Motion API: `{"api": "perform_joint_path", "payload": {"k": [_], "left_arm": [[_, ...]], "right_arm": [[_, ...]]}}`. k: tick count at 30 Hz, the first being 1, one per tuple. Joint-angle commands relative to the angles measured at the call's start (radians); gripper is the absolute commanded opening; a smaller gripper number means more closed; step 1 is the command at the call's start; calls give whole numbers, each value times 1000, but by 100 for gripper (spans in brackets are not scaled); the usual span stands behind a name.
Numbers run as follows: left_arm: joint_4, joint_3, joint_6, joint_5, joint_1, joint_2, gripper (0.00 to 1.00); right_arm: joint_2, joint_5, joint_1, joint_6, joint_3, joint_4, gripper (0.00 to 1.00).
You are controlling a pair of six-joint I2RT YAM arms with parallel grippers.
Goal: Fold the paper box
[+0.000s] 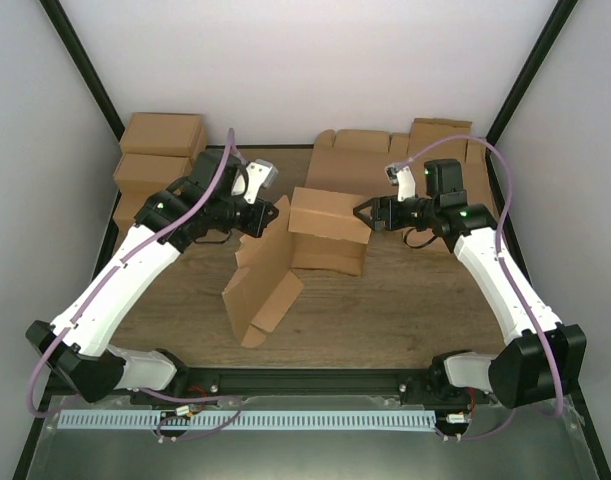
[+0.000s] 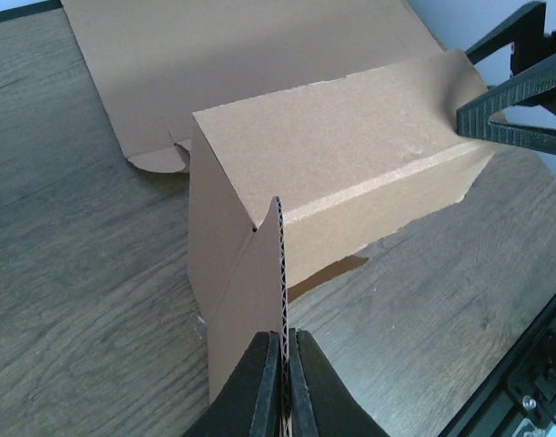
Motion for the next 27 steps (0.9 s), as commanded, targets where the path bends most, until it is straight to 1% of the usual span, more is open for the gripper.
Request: {"api": "perform_joint_path", "payload": {"k": [1,6,8,9,11,13,15,19,24,27], "left_arm": [[22,13,53,97,9,30,4],[-7,18,87,99,15,37,4],[-14,16,99,103,20,32,5],[-18,17,107,105,21,31,4],[-29,24,116,104,27,30,4],[-47,41,118,112,37,30,4],[-63,56,115,126,46,29,5],[-87,71,97,173,47,29,4],[-78,72,89,209,47,24,5],[-66,67,100,214,47,37,4]], "right_arm": [[5,-57,47,-176,58,-38,77],[37,-23,54,-201,99,-99,77],[25,8,62,-188,91,-97,78],[15,19,62,-169,84,-90,78],[2,7,62,-113,71,-82,75],[-9,-63,64,-49,54,-73,68],[-29,-105,68,16,34,-57,65],[-75,-53,88,115,28,-56,62],[-97,-76,103,216,37,-77,60],[-98,-76,109,233,31,-79,60]]}}
